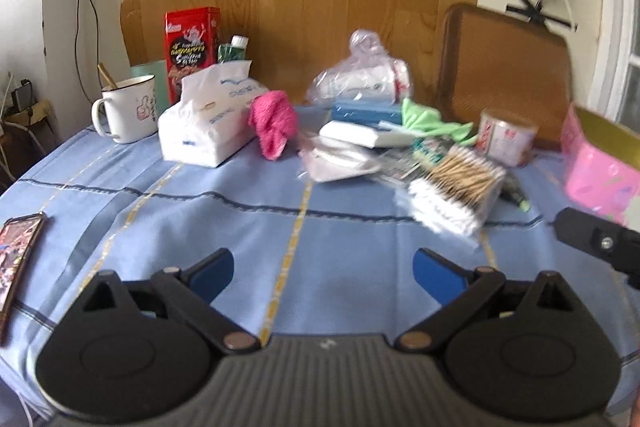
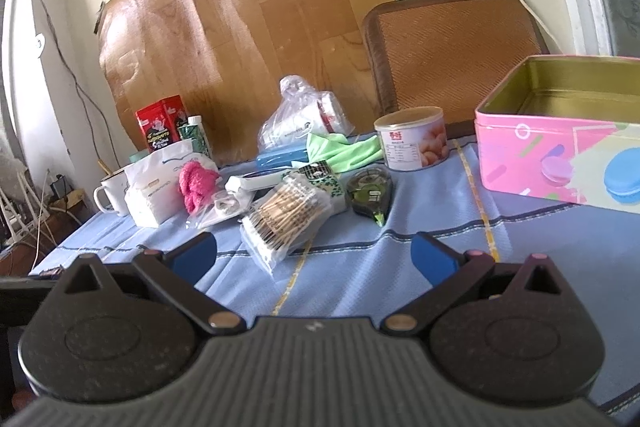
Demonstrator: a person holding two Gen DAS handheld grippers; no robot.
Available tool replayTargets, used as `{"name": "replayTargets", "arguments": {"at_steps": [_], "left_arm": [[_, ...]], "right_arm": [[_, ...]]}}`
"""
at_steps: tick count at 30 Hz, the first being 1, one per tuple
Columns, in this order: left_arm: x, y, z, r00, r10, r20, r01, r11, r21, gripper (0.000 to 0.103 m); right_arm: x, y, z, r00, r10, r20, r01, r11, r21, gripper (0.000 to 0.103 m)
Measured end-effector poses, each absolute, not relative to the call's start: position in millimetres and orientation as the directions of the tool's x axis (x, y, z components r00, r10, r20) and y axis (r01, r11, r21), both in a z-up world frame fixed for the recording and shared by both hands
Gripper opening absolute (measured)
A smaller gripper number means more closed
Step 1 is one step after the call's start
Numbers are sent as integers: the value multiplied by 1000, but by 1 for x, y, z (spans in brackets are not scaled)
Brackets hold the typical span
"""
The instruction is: Organize soft objects
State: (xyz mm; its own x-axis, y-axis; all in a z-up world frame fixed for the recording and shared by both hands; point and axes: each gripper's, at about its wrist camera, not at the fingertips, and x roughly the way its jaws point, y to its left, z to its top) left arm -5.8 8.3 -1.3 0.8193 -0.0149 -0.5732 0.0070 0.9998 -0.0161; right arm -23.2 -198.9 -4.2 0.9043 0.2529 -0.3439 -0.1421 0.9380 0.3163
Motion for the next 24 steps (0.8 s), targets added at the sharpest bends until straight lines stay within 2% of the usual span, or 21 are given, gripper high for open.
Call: {"name": "replayTargets", "arguments": {"at_steps": [11,16,24], "left_arm": [[2,17,-7,793,17,-609,-14,1000,9,102],[4,18,-8,789,18,-614,-9,1000,18,102],[9,23,-12,780,34,-625,-26,999,22,102]], "right_arm": [[-24,-188,-5,895,283,-345,-193,942,274,102],[-24,-184,-5,886,301,-351,-214,940,265,96],[-20,-181,-8,871,321,-371,-233,936,262,78]]}}
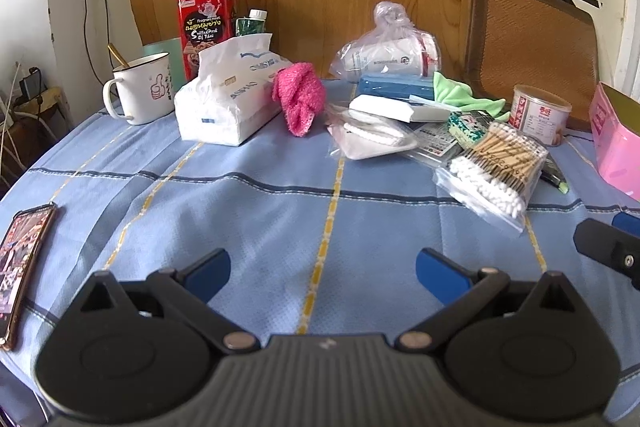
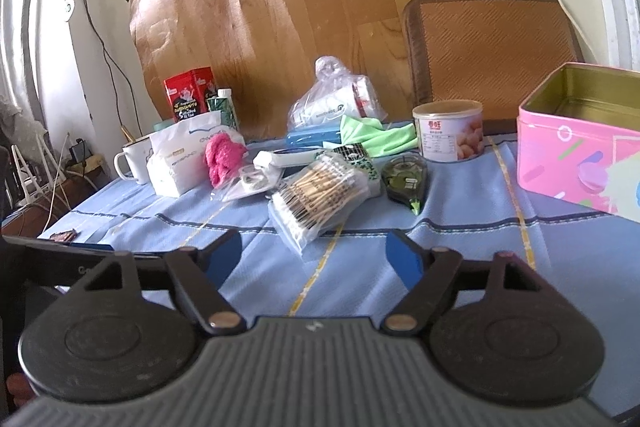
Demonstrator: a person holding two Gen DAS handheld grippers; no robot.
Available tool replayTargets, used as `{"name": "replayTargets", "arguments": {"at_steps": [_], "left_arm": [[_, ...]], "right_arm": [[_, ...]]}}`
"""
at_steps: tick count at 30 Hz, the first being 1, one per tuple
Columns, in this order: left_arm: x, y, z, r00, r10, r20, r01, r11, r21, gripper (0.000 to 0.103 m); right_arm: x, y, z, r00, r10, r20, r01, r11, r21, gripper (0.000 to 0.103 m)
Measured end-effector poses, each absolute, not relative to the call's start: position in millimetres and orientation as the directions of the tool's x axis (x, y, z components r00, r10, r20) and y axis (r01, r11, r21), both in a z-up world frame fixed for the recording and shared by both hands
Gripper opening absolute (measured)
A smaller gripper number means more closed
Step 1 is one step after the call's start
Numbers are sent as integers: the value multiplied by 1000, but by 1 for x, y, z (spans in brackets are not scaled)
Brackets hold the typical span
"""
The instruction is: Organize soft objects
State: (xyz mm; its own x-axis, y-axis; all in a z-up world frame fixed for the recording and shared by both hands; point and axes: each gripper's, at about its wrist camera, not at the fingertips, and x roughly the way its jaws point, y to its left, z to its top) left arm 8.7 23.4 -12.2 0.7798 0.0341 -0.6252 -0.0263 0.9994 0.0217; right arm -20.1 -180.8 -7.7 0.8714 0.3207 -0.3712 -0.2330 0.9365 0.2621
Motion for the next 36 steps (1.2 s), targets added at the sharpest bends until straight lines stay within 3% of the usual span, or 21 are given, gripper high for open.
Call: {"name": "replayTargets", "arguments": {"at_steps": [14,23,30,36], "left_arm": [[10,29,-14,775,43,-631,-42,999,18,102],[10,30,-14,774,51,-631,-46,999,25,102],[17,38,-17,763,39,-646,-61,998,-12,102],[20,47,-13,758,-50,-650,-32,993,-113,100]], "right_arm": [[44,-197,5,861,337,-381,-206,916,345,70],[99,-199,-8,794,379,-476,-175,892,417,37],[43,-191,-24,666,577,-472,-313,791,526,34],[-9,-180,-19,721,546,-428,-417,834,361,40]]}}
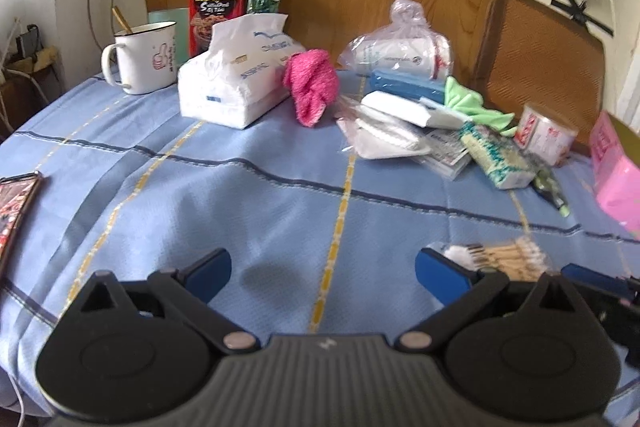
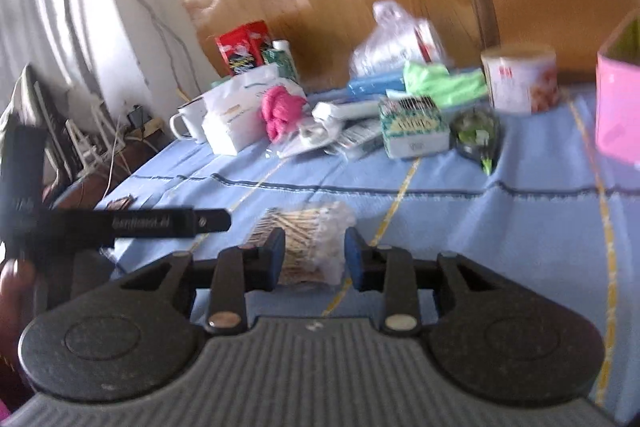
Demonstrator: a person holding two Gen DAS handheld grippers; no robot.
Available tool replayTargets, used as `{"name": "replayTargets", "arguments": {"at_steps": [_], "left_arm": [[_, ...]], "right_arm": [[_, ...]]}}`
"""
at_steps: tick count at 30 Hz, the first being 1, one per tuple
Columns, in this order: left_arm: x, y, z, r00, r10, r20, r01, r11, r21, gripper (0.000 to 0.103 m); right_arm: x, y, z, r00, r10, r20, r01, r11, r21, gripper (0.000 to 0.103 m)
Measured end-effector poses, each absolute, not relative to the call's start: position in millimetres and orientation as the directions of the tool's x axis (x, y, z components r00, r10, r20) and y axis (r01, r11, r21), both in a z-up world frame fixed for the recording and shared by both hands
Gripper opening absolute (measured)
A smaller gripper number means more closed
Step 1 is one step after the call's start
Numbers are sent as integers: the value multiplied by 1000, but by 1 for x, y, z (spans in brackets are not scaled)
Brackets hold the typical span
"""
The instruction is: Organize soft objects
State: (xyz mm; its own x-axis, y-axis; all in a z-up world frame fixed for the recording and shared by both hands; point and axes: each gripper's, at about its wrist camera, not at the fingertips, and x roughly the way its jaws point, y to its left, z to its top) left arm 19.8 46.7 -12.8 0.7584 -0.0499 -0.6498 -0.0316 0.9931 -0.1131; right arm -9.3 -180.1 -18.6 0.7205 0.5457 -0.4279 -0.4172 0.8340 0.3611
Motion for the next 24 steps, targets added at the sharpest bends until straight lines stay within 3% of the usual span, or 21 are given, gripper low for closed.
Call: {"name": "replayTargets", "arguments": {"at_steps": [3,6,9,11,12,13,15,24], "left_arm": [[17,46,-9,756,-108,-645,18,989,-144,94],[16,43,-7,726,-212,-654,100,974,-205,84],[20,31,-13,671,-288,-683,174,957,-233,80],[20,21,-15,675,-286,-680,195,958,-209,77],[21,15,-13,676,-295,-675,216,955,-201,65],[23,12,-11,668,-319,-673,239,948,-211,54],[28,2,-5,629,-387,-674,293,921,-256,44],[35,-93,40,658,-493,-569,514,846,-138,43]], "right_arm": [[-20,-177,-12,709,575,-408,-486,818,307,61],[-21,-167,-17,699,567,-436,-517,822,239,62],[-13,-157,-27,710,500,-496,-483,858,175,66],[-10,-155,-31,718,494,-489,-482,861,163,66],[-11,-152,-31,718,498,-487,-488,858,158,57],[-14,-151,-30,717,503,-483,-498,854,150,55],[-19,-150,-30,737,485,-471,-497,861,110,45],[-35,-206,-9,914,282,-292,-283,958,39,41]]}}
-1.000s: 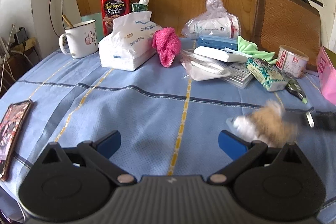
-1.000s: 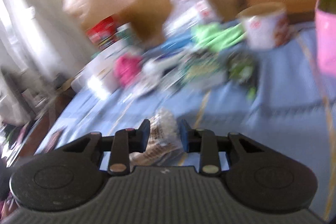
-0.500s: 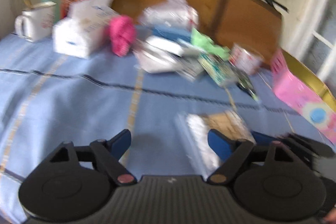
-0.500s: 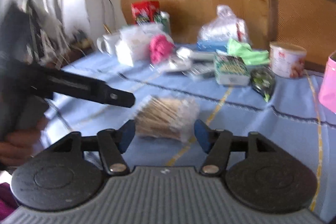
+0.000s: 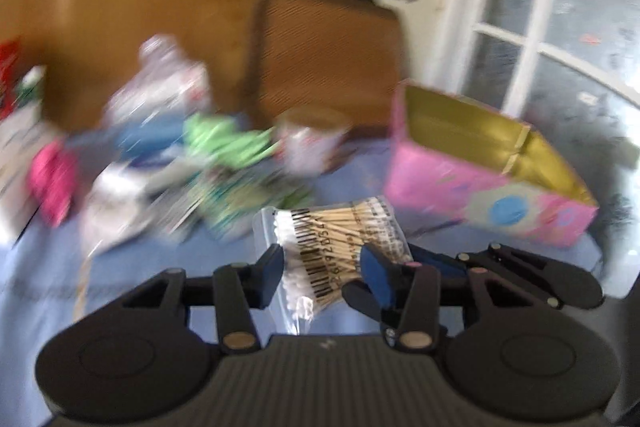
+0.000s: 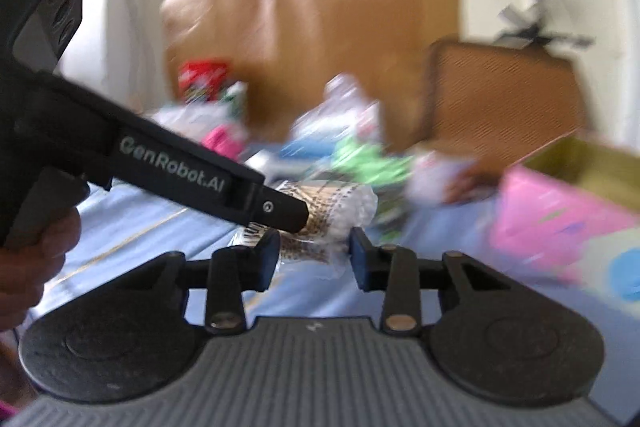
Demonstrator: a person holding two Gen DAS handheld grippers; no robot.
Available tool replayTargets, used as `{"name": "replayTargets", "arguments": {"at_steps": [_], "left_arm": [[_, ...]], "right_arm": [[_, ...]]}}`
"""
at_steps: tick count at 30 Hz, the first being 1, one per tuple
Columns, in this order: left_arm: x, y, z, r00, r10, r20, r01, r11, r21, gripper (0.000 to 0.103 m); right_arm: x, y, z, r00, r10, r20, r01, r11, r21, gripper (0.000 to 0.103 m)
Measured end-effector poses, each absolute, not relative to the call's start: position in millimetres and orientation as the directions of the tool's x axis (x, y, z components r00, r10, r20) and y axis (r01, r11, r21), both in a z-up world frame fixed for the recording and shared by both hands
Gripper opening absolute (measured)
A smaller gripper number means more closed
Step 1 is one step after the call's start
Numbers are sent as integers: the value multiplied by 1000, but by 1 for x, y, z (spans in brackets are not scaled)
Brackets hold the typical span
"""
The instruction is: Organize soft objects
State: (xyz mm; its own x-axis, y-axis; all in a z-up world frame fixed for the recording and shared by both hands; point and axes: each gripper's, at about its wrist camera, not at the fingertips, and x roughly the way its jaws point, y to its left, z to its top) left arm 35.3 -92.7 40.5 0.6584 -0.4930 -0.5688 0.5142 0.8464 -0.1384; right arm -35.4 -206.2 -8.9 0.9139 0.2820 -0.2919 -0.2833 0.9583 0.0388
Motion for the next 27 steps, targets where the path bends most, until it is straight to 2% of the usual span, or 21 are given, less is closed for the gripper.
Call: {"name": "replayTargets", "arguments": {"at_steps": [3,7,14,16,17,18,19,21,27], "left_arm": [[43,-137,54,641,-549,-536,593,798,-107,43],[57,-198,67,589,-619,-519,680,727,-95,43],[70,-284,70,514,-676,-529,758,646,-90,44],[71,-302,66,531,-653,-539,753,656,-54,51],[72,-306,65,545,-639,-543,743,668,-42,53],[72,-306,65,560,-626,-542,730,682,-34,55],[73,-303,66,578,-614,-538,717,697,-26,59],[74,-293,67,625,-571,-533,678,735,8,69],[84,-251,63,725,-428,-540,549,832,78,70]], "right_arm": [[-38,-235,-1,960,164,-226,-171,985,-9,41],[-35,-283,7,983,17,-184,-19,1000,-8,41],[-17,-349,8,966,-181,-185,189,982,24,40],[-9,-363,5,952,-218,-217,229,973,29,41],[-5,-366,3,943,-235,-234,249,968,30,49],[-3,-371,1,936,-255,-241,273,961,44,62],[-8,-373,0,935,-267,-236,288,956,61,66],[-14,-375,-3,934,-283,-220,308,947,87,66],[-24,-367,-2,951,-261,-167,288,944,162,65]]}}
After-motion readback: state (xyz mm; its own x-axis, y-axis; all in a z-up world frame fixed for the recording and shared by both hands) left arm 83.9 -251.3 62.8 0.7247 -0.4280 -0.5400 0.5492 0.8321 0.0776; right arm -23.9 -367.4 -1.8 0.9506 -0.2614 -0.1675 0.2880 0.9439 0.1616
